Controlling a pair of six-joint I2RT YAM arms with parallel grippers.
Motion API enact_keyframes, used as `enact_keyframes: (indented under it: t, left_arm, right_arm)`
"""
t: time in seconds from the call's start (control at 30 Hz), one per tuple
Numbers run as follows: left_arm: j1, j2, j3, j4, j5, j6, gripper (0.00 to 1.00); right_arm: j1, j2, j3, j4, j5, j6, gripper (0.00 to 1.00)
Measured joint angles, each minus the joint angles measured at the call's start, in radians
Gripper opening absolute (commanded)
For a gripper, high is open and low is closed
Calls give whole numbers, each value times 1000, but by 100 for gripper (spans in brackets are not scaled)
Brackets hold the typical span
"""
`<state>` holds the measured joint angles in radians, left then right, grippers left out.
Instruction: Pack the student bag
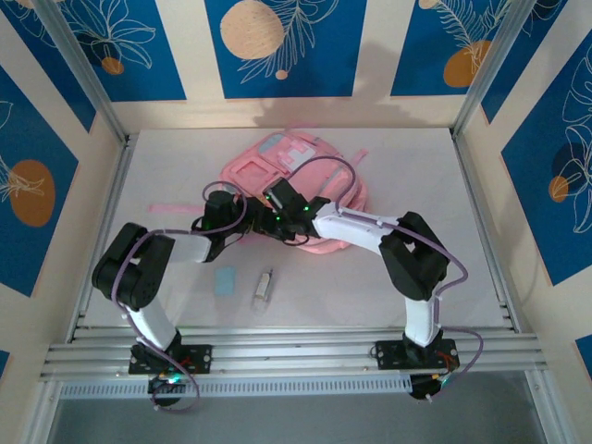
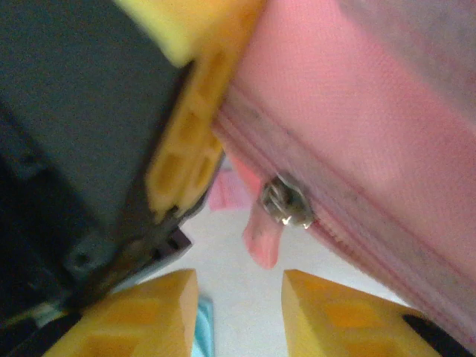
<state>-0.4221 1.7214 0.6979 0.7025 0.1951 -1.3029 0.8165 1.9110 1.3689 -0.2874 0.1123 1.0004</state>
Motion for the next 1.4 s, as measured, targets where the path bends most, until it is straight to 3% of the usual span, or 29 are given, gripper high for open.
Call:
enact_keyframes:
  t: [0.43, 0.67, 0.73, 1.03, 1.4]
  left_arm:
    - [-23, -6, -2, -7, -6, 3, 0]
    - [-24, -21, -1, -15, -10, 3, 0]
    - [-24, -21, 2, -15, -11, 3, 0]
    - [-10, -21, 30, -54, 5, 51, 0]
    - [21, -17, 77, -153, 66, 151, 0]
  right_arm:
    - [-19, -5, -103, 131, 53, 53, 36]
    - [-26, 12, -93, 126, 45, 25, 4]
    - [-26, 12, -90, 133, 35, 7, 0]
    - [-32, -15, -89, 96, 14, -83, 0]
    - [-68, -52, -56, -161, -35, -250, 0]
